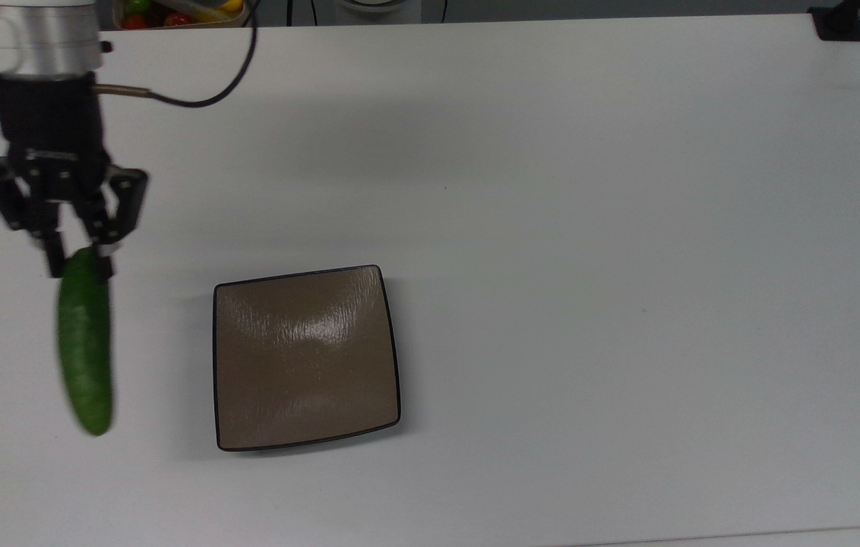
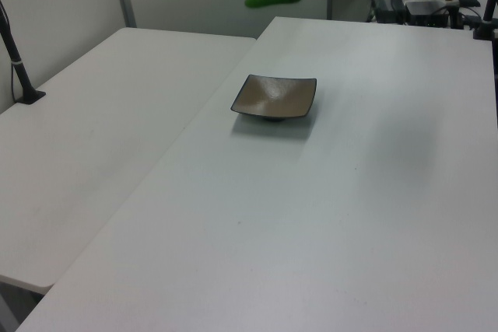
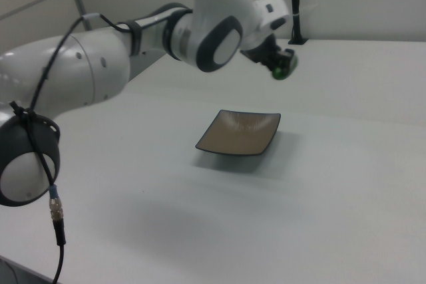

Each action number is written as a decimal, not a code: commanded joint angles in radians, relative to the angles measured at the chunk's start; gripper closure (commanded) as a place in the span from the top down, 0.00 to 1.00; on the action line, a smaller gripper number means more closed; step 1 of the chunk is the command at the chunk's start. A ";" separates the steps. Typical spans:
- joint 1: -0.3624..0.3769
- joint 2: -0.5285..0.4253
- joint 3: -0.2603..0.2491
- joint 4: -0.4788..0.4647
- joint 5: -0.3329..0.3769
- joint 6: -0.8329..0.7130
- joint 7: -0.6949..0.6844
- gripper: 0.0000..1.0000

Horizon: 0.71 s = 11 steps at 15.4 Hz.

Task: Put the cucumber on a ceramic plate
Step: 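Lift the cucumber and carry it toward the brown plate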

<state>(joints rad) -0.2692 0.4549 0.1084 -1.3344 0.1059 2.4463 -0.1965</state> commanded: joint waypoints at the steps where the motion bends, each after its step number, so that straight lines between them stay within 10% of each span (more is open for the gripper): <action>1: 0.059 -0.087 -0.015 -0.115 0.017 -0.110 0.093 0.03; 11: 0.137 -0.102 -0.016 -0.342 0.061 -0.025 0.364 0.05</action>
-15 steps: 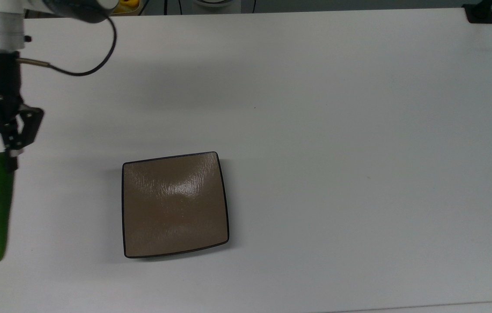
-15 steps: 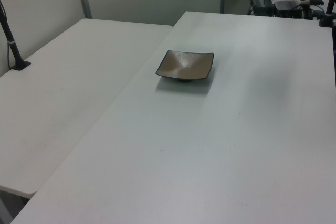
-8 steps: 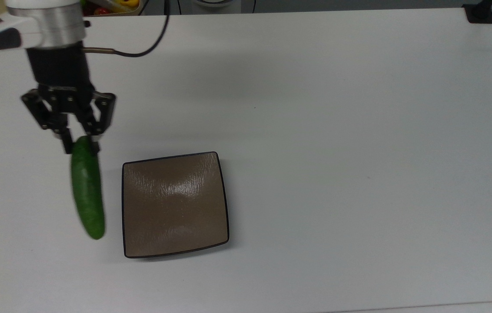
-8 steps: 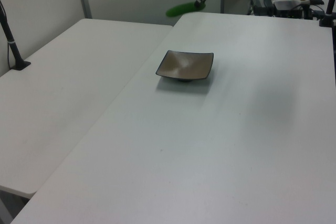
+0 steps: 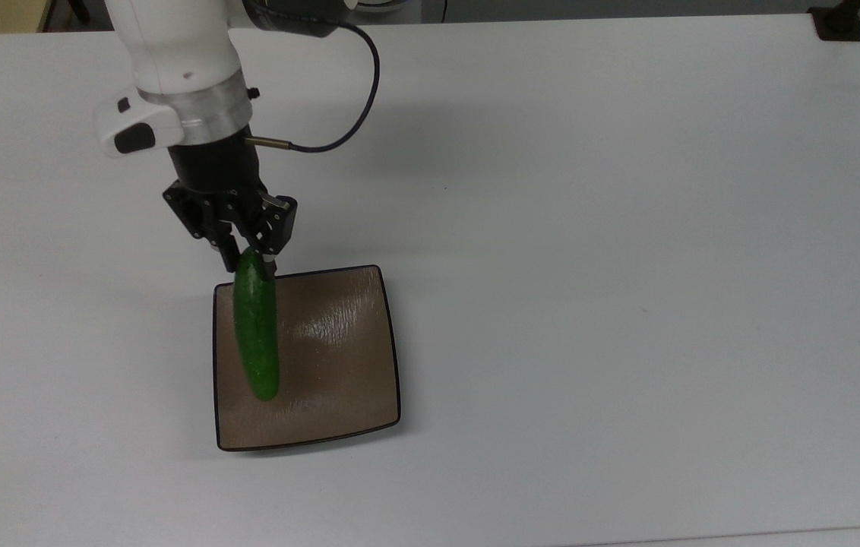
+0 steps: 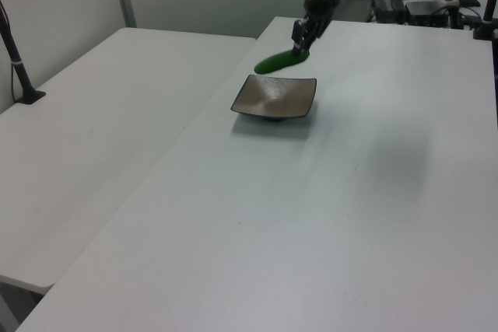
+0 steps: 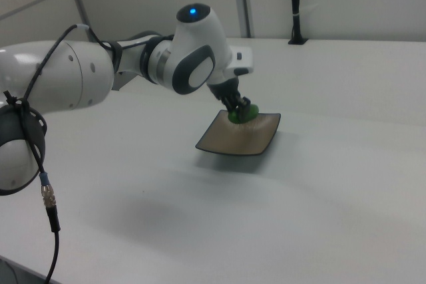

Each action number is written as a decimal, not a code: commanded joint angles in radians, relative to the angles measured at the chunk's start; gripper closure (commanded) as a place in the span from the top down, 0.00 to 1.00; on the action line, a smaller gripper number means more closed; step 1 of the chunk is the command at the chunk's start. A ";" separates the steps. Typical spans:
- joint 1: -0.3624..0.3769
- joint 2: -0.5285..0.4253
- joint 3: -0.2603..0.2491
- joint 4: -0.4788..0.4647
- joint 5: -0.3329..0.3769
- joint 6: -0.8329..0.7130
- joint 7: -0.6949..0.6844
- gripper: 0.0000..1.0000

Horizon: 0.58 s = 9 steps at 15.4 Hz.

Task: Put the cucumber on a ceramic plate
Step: 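Lower the held cucumber onto the plate and open the gripper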

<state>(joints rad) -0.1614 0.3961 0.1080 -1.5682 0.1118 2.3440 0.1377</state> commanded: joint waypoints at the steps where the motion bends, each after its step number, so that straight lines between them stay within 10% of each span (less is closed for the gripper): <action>1: 0.036 -0.042 -0.016 -0.140 0.071 0.140 0.029 0.05; 9: 0.042 -0.023 -0.016 -0.222 0.092 0.238 0.032 0.07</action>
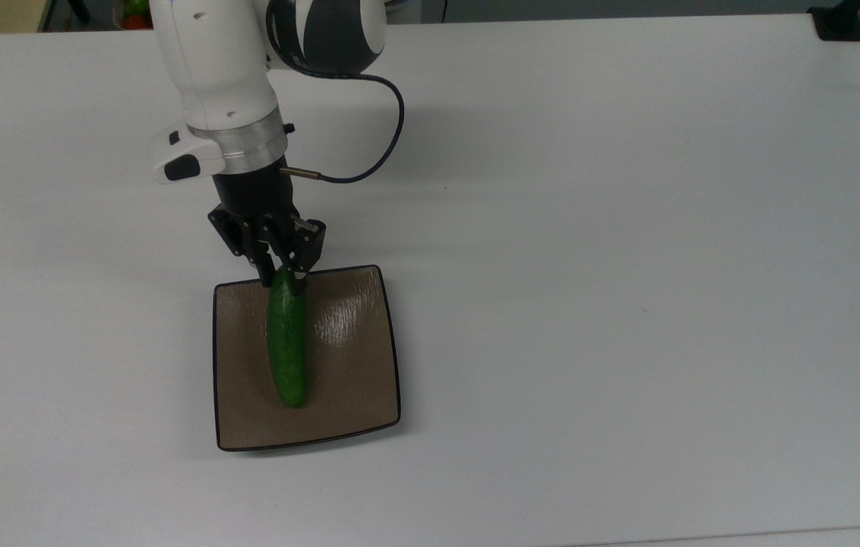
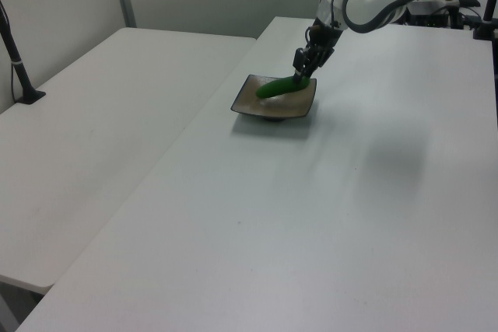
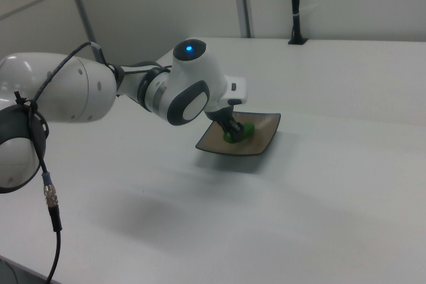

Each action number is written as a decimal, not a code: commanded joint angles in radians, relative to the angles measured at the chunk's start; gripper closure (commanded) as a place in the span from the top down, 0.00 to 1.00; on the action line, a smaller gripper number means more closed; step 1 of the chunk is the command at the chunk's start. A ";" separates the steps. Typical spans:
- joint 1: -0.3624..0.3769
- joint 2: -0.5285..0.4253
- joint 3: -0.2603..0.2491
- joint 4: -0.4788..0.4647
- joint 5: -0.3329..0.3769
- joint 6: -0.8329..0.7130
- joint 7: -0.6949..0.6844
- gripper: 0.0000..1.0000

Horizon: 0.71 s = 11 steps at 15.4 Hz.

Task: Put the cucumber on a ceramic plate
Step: 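Lower the held cucumber onto the plate and open the gripper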

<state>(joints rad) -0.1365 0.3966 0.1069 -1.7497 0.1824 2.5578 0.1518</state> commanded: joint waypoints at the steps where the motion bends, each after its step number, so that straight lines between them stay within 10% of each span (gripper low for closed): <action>1: 0.018 -0.022 -0.013 -0.040 0.022 0.022 0.020 0.09; 11: 0.020 -0.007 -0.013 -0.045 0.022 0.016 0.020 0.59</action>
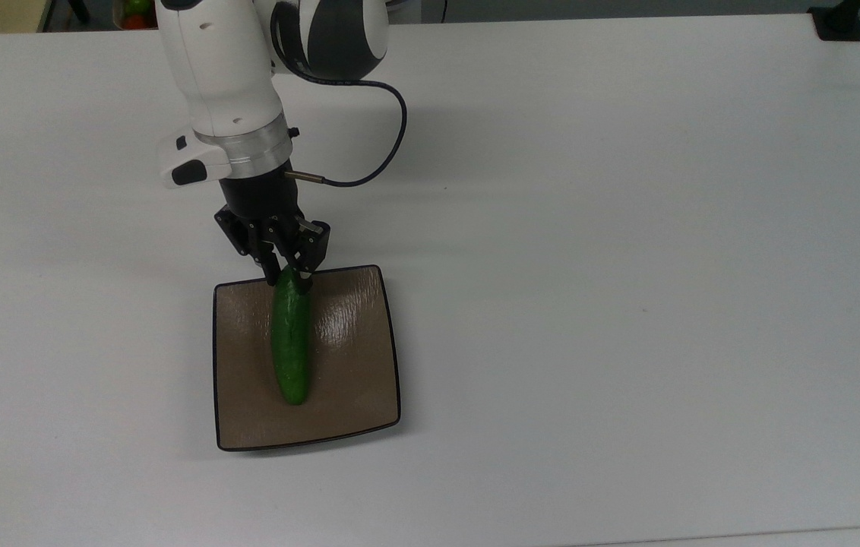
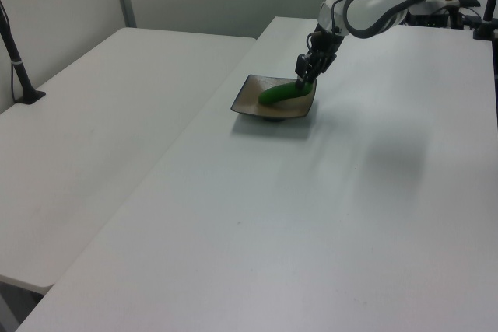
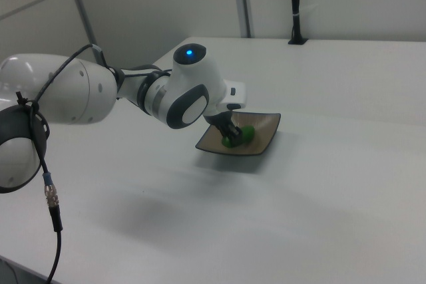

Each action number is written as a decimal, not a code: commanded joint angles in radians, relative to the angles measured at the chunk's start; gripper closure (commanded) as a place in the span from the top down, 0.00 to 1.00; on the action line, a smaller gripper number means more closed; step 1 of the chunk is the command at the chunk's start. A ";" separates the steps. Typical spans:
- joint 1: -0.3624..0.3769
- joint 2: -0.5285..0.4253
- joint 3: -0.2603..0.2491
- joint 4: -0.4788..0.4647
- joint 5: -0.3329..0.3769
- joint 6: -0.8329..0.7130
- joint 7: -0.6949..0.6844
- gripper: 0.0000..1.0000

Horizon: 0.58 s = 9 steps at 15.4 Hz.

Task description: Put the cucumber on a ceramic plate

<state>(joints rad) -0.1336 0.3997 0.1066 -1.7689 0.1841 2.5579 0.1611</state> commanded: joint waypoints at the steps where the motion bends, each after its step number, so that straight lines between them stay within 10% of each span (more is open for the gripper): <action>1: 0.017 -0.010 -0.013 -0.026 0.021 0.016 0.012 0.70; 5: 0.017 -0.015 -0.013 -0.024 0.020 0.013 0.012 1.00; 9: 0.017 -0.048 -0.015 -0.001 0.018 -0.063 0.009 1.00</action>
<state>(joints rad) -0.1333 0.4027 0.1066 -1.7671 0.1841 2.5579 0.1636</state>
